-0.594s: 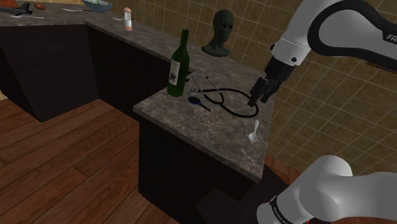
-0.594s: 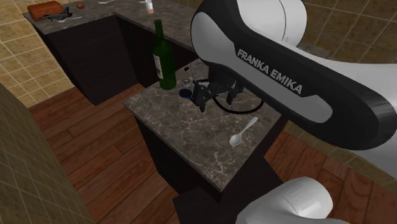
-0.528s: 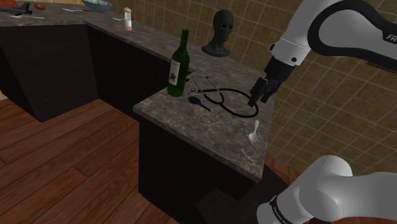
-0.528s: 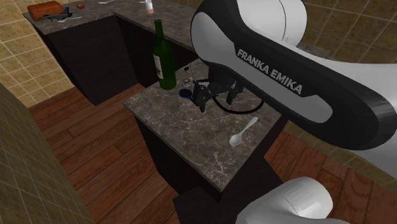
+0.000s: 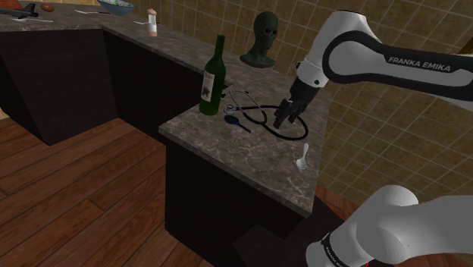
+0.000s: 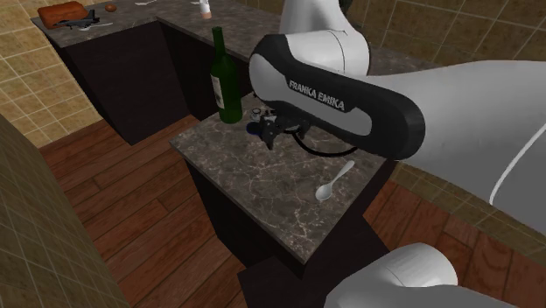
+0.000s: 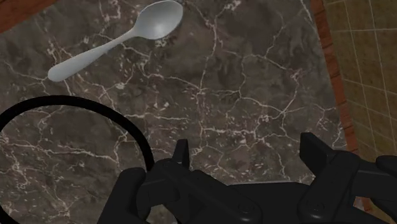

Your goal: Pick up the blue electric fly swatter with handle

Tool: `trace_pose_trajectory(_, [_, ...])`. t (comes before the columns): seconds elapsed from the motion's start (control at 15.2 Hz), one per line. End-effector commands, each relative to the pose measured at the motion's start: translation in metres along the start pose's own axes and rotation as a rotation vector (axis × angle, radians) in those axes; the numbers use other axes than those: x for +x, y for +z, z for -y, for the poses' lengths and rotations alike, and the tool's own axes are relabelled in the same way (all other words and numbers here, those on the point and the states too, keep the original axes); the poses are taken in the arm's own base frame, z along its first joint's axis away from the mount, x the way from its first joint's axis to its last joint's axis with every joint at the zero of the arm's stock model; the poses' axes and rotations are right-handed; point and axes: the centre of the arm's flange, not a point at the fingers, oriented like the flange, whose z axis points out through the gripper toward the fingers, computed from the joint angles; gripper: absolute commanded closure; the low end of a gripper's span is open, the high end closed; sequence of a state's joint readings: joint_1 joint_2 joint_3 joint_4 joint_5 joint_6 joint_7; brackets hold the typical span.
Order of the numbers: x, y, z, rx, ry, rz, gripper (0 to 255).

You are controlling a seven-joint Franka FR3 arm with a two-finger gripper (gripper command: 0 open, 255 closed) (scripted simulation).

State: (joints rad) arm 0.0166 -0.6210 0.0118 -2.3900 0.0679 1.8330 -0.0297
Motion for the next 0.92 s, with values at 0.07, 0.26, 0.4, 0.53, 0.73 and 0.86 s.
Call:
trace_pose_trajectory(0.07, [0.031, 0.022, -0.004, -0.011, -0.025, -0.023, 0])
trace_pose_trajectory(0.26, [0.060, 0.045, -0.009, -0.021, -0.049, -0.043, 0])
trace_pose_trajectory(0.4, [0.079, 0.060, -0.011, -0.028, -0.065, -0.056, 0])
trace_pose_trajectory(0.53, [0.099, 0.074, -0.013, -0.035, -0.081, -0.069, 0])
trace_pose_trajectory(0.73, [0.129, 0.096, -0.016, -0.045, -0.105, -0.089, 0])
trace_pose_trajectory(0.86, [0.149, 0.110, -0.018, -0.052, -0.121, -0.103, 0])
